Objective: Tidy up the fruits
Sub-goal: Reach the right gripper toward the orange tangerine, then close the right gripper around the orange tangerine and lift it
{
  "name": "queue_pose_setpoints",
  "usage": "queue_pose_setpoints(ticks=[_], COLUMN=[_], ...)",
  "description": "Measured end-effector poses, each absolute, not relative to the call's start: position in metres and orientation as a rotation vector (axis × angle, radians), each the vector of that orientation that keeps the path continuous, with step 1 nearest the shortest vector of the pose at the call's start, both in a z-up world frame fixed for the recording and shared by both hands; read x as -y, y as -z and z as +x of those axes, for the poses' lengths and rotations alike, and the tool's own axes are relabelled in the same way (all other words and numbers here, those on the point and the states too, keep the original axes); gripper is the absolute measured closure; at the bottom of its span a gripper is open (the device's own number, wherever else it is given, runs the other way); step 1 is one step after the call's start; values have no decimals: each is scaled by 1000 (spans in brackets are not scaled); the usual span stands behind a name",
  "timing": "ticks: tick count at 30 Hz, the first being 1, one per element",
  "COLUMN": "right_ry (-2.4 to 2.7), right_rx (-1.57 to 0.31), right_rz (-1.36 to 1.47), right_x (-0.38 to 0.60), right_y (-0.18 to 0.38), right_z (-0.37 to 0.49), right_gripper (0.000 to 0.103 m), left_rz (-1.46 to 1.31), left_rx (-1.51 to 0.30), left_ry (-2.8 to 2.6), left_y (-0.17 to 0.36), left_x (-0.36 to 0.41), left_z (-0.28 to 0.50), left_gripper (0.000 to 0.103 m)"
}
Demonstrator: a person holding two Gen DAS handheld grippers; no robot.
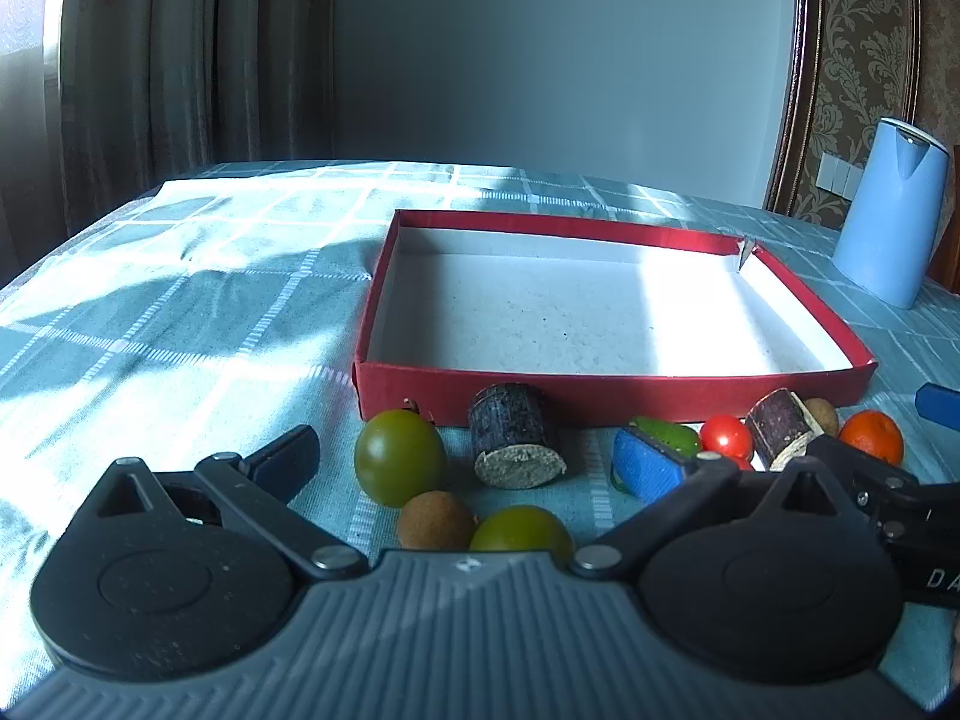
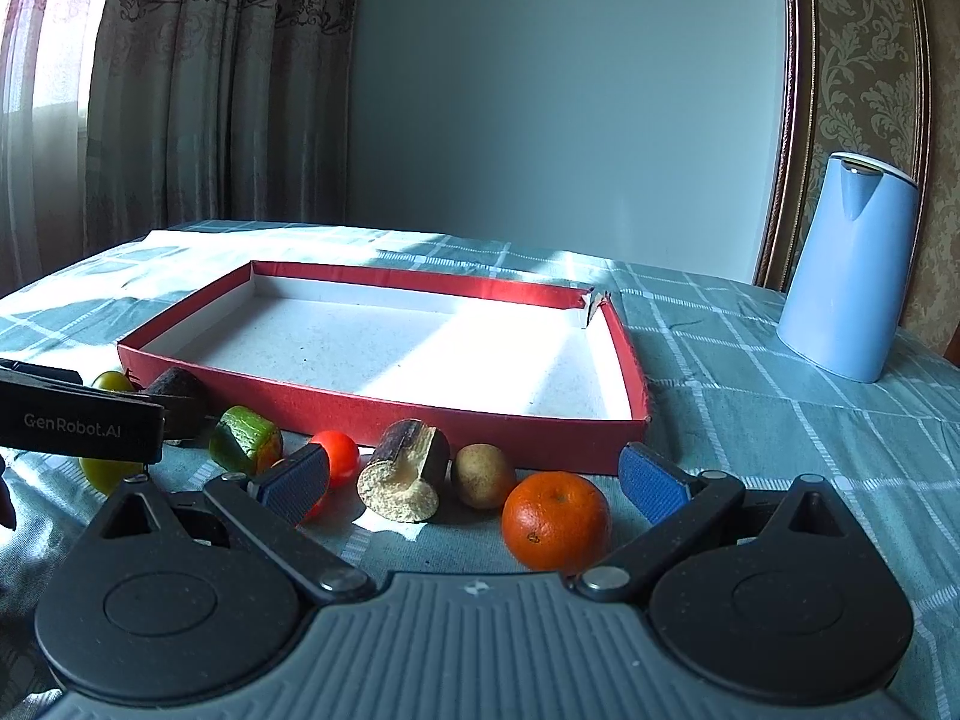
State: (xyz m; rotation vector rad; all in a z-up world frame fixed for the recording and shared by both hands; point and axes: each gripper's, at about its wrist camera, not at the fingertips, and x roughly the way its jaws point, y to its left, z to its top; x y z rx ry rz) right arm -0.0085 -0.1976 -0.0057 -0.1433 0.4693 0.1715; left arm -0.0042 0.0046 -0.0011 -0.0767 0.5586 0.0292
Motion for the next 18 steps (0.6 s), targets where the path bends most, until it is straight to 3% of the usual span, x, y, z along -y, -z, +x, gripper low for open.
queue_pose_setpoints(ticks=[18], right_ry=[-203], right_rx=[-530], right_rz=[-80], right_x=[209], right_y=[7], right_z=[-4], right_gripper=[0], left_rz=[-138], left_rx=[-558], left_ry=[37], left_y=[-1], left_x=[-29], left_z=[-20], left_gripper=[0])
